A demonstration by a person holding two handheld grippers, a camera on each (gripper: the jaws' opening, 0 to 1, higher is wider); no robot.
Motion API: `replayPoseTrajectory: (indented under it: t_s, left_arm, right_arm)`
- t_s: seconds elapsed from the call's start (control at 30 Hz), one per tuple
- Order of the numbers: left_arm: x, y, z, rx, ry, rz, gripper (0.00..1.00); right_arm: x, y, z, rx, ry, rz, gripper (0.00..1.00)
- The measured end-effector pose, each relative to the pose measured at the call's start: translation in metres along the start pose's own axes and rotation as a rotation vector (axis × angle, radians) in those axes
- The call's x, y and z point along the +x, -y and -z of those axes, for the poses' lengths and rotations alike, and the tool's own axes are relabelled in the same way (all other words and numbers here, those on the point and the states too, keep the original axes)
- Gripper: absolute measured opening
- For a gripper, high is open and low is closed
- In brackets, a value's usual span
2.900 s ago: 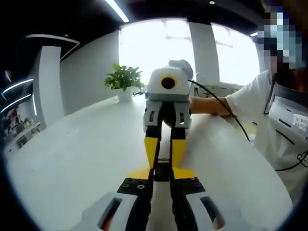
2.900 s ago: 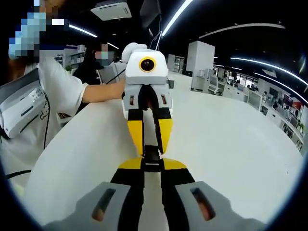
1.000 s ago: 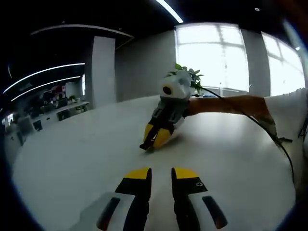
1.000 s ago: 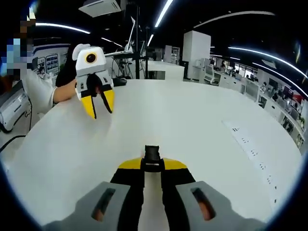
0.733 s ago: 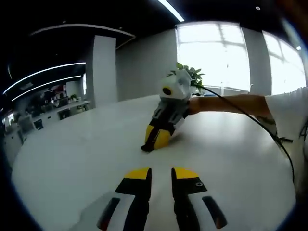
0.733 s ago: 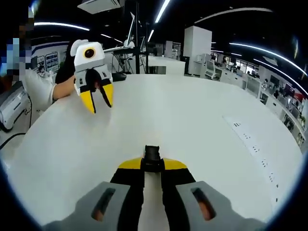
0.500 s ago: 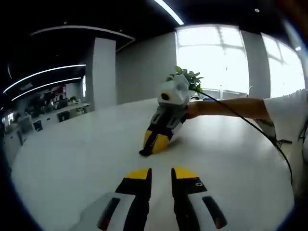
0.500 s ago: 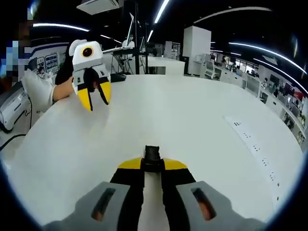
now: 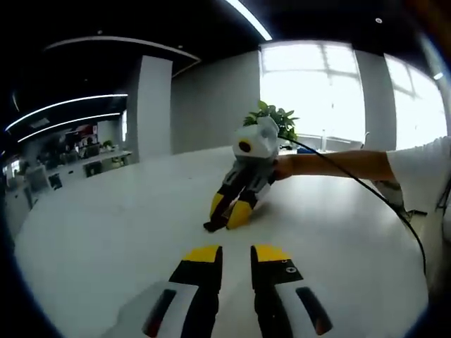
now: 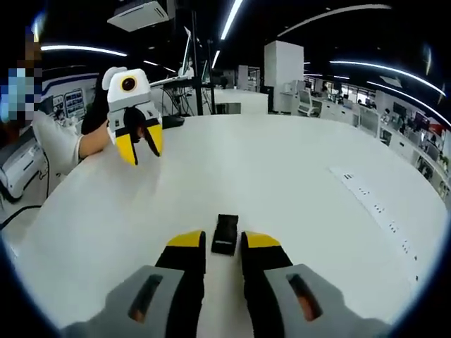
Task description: Snap the two parts of the plastic buckle together until the buckle closes and remains connected.
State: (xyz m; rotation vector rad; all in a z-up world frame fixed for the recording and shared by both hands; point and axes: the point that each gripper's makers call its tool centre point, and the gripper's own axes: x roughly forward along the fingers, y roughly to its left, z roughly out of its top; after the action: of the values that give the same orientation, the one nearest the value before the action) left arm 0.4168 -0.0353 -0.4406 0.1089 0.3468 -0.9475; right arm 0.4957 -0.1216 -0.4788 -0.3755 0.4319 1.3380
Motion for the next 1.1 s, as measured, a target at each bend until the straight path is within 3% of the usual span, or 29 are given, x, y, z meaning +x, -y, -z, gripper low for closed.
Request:
replayPoseTrajectory:
  t_s: [0.23,0.7,0.97,1.1]
  left_arm:
    - [0.001,-0.002,0.003,-0.006,-0.008,-0.003,0.15]
    - [0.000,0.000,0.003,-0.007,-0.007,0.005,0.15]
    - [0.001,-0.004,0.006,-0.025,-0.012,-0.001,0.15]
    - [0.002,-0.009,0.013,-0.047,-0.022,-0.017,0.15]
  right_arm:
    - [-0.004,0.000,0.003,0.018,0.025,0.058,0.19]
    - [-0.010,0.009,0.005,0.030,0.018,0.104,0.19]
    - [-0.013,0.008,0.006,0.074,0.067,0.132,0.20]
    - [-0.019,0.004,0.009,0.096,0.136,0.182,0.22]
